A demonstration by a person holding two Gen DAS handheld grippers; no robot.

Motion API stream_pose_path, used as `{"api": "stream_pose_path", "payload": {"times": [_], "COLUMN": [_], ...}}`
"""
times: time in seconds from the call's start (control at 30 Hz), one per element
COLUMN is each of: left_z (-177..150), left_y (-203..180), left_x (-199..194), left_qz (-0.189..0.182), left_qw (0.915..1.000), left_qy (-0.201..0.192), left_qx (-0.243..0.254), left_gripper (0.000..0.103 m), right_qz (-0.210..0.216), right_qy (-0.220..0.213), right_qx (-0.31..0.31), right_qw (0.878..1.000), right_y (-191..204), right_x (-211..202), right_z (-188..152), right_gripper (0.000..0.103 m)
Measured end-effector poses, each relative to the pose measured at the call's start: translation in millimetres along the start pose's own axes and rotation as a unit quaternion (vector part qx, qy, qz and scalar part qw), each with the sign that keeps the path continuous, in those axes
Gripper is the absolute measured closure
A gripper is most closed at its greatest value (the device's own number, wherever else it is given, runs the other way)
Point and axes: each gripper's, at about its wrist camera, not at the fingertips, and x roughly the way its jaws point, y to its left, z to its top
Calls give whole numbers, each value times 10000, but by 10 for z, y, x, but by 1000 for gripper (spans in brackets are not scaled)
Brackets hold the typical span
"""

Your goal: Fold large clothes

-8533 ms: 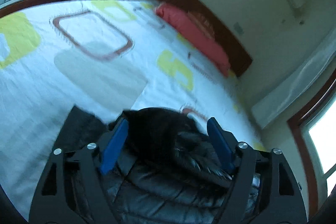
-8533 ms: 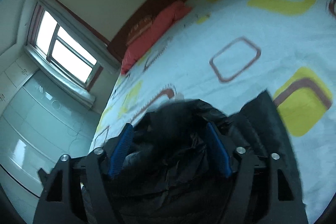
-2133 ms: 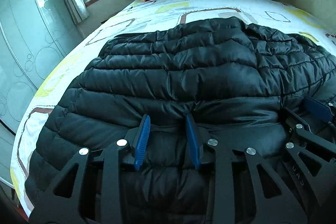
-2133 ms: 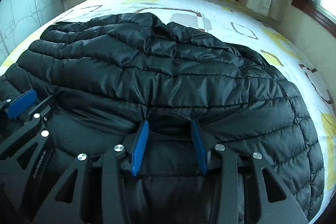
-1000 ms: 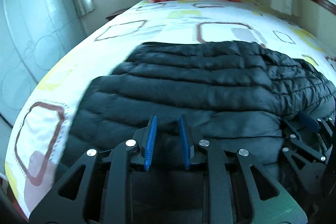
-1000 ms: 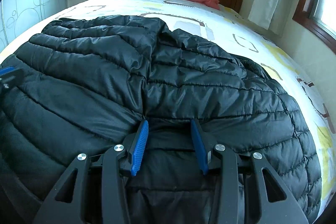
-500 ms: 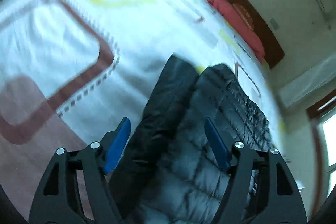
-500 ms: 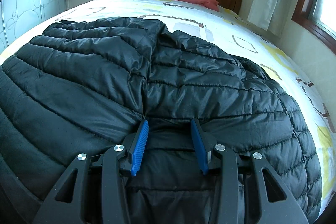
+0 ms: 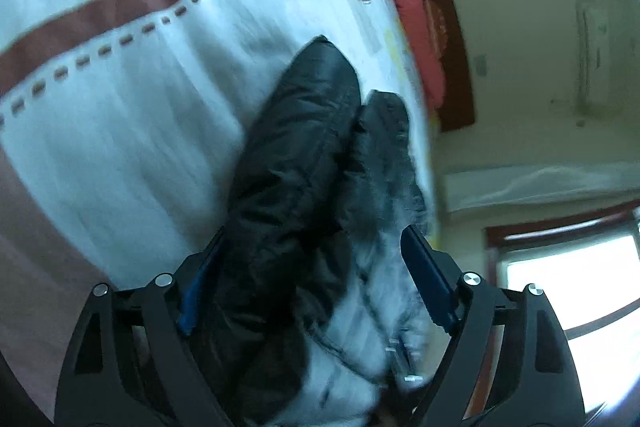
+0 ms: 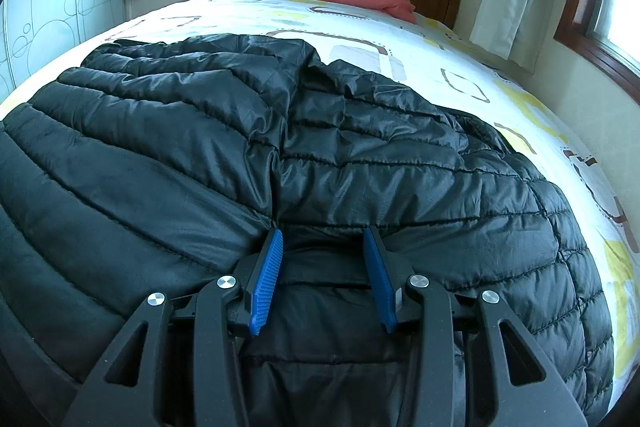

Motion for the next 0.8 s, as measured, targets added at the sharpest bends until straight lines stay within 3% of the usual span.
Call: {"api": "stream_pose_path", "payload": {"times": [0.1, 0.17, 0.23, 0.3, 0.4, 0.63, 0.8], "left_z": [41, -4, -67, -88, -99, -170, -266], "left_y": [12, -173, -297, -341, -381, -399, -725], "left_x": [33, 118, 183, 190, 206, 92, -78], "left_qz": [-7, -7, -33, 11, 11, -52, -145], "left_qw": [10000, 9990, 9975, 9973, 9975, 9963, 9915], "left_qy": [-13, 229, 283, 191, 100, -103, -316], "left_qx": [-55, 393, 641, 702, 700, 851, 1256], "left_gripper": [23, 23, 32, 52, 63, 73, 77], "right_qz": [-4, -5, -3, 0, -7, -8, 116], "right_qy": [-4, -4, -6, -7, -11, -15, -52], "right_qx": [4, 3, 3, 7, 1, 1, 124], "right_qw": [10000, 10000, 10000, 10000, 10000, 10000, 9998], "right_y": [-2, -1, -2, 1, 1, 8, -55], "right_x": [4, 7, 8, 11, 13, 20, -25], "right_z": [-10, -11, -11, -7, -16, -17, 40], "right_gripper": [60, 60, 60, 60, 60, 60, 60]}}
